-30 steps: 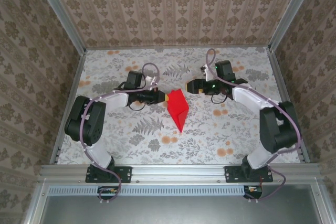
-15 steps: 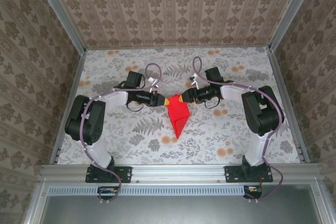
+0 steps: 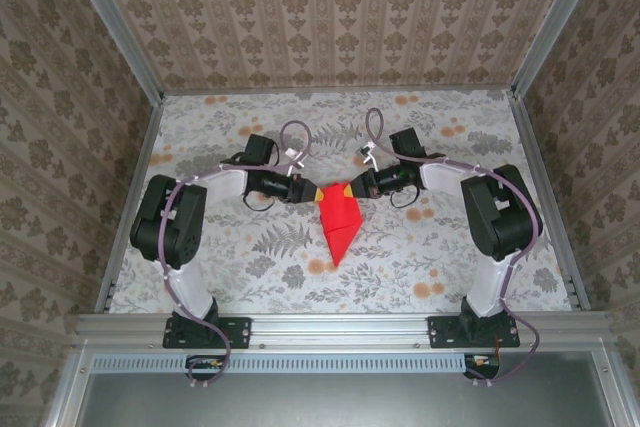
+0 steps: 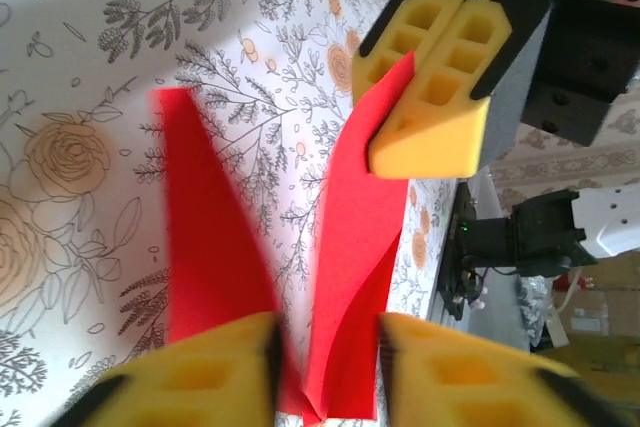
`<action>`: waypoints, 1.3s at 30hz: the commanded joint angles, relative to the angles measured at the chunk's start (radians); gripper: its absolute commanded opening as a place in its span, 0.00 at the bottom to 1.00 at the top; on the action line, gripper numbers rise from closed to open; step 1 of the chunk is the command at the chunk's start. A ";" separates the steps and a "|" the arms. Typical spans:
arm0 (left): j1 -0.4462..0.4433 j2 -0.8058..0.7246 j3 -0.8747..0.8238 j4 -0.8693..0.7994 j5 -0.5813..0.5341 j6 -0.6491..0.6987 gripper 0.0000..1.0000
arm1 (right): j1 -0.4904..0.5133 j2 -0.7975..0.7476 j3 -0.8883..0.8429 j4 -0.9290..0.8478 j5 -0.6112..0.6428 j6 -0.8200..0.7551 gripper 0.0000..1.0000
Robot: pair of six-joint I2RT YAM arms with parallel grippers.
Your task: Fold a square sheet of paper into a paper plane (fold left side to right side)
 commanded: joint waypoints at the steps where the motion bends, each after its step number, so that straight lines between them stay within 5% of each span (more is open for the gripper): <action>1: 0.004 -0.036 0.047 -0.061 -0.079 0.042 0.51 | -0.004 -0.063 -0.007 -0.073 0.070 0.030 0.00; 3: 0.006 -0.086 0.057 -0.083 -0.169 0.041 0.59 | -0.002 -0.071 0.001 -0.123 0.136 0.079 0.00; 9: -0.051 -0.271 0.065 -0.220 -0.536 0.082 0.63 | 0.027 -0.092 0.014 -0.167 0.259 0.270 0.00; 18: -0.417 -0.383 -0.006 -0.300 -0.902 0.003 0.68 | 0.049 -0.004 0.116 -0.211 0.430 0.517 0.00; 24: -0.546 -0.311 -0.005 -0.278 -1.005 -0.054 0.73 | 0.049 0.061 0.195 -0.240 0.461 0.543 0.00; 39: -0.642 -0.088 0.066 -0.270 -1.269 -0.047 0.74 | 0.051 0.098 0.203 -0.231 0.452 0.564 0.00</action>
